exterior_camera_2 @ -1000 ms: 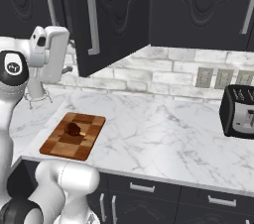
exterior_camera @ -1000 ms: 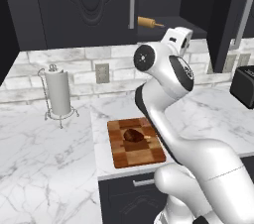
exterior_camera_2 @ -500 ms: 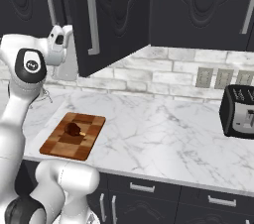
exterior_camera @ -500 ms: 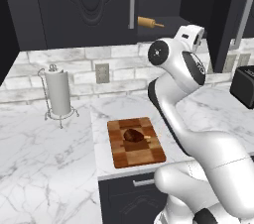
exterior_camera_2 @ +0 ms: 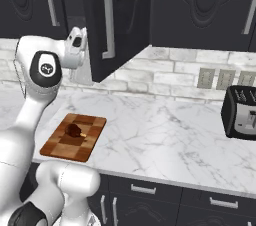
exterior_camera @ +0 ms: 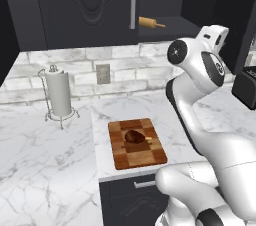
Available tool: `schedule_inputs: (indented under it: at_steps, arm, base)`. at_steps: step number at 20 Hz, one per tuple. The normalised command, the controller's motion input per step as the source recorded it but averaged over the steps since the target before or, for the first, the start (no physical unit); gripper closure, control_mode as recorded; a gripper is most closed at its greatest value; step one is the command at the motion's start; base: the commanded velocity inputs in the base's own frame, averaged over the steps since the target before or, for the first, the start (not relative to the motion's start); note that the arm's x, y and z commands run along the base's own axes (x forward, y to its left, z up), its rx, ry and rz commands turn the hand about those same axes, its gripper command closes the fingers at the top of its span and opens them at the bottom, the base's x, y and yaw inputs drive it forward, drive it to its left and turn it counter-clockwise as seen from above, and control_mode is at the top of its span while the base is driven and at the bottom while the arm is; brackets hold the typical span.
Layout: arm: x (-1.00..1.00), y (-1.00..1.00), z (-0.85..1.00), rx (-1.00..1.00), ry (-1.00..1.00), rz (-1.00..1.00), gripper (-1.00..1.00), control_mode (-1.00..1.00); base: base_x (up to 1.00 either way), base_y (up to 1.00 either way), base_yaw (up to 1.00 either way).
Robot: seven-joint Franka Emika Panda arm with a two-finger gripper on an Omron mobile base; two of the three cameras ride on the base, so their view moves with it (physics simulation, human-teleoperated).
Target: Open the cabinet, retrieve the rolling pin, and place it next to the meat on the cutting board to prepare for tenderizing.
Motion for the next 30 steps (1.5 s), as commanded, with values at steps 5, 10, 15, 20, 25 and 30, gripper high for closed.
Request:
schedule_inputs:
  at_steps: [5,10,15,20,25,30]
  arm:
    - [-0.34,-0.67,0.0,-0.03,0.0,-0.14,-1.0,-1.0]
    - [-0.05,-0.61,0.0,-0.04,0.0,-0.13,-1.0,-1.0]
    - [0.15,-0.47,0.0,-0.01,0.01,-0.04,-1.0,-1.0]
    - [-0.41,0.05,-0.02,0.0,-0.08,0.01,-1.0,-1.0]
    - [-0.71,0.92,0.0,0.0,-0.14,0.0,-1.0,-1.0]
    - [-0.44,1.0,0.01,0.0,-0.17,0.01,-1.0,-1.0]
  base:
    - [0.0,0.0,0.0]
    - [0.0,0.0,0.0]
    - [0.0,0.0,0.0]
    - [0.0,0.0,0.0]
    - [0.0,0.0,0.0]
    - [0.0,0.0,0.0]
